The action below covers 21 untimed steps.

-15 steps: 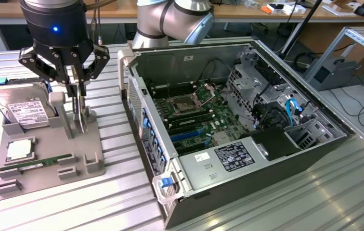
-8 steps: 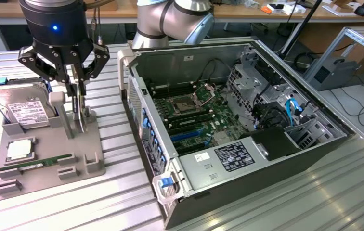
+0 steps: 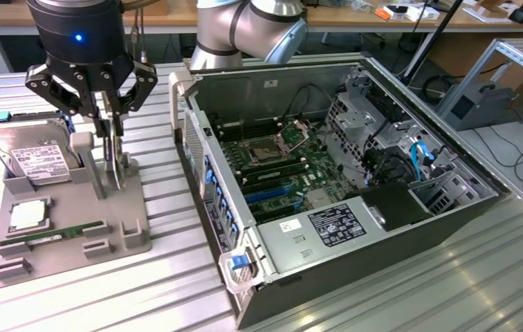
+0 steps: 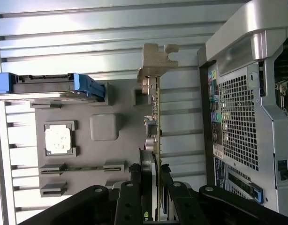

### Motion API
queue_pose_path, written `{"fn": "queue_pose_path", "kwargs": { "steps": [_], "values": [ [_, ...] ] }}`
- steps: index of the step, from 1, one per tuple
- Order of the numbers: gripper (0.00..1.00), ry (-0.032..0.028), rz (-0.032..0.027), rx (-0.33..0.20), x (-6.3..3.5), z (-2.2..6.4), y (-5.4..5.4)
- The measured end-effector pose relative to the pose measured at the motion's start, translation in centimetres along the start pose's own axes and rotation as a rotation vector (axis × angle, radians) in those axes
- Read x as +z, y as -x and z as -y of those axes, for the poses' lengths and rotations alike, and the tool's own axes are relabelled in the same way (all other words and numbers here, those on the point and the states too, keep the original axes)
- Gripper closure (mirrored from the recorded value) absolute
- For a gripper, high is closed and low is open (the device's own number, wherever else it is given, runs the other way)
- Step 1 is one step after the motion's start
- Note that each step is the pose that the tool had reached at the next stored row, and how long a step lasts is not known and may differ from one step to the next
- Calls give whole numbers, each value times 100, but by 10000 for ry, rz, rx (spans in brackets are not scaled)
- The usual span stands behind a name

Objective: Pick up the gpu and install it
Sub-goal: 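Pick up the gpu and move the gpu toward the slot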

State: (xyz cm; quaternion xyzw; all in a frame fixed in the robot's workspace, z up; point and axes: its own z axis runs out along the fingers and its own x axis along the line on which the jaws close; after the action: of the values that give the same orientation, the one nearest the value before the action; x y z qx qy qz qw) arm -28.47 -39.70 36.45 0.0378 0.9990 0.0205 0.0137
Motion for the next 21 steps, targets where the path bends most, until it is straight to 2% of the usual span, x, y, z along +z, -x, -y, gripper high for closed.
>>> {"fn": "queue_pose_path", "kwargs": {
  "steps": [21],
  "values": [
    [73, 1, 1, 0, -111, -5, 3]
  ]
}}
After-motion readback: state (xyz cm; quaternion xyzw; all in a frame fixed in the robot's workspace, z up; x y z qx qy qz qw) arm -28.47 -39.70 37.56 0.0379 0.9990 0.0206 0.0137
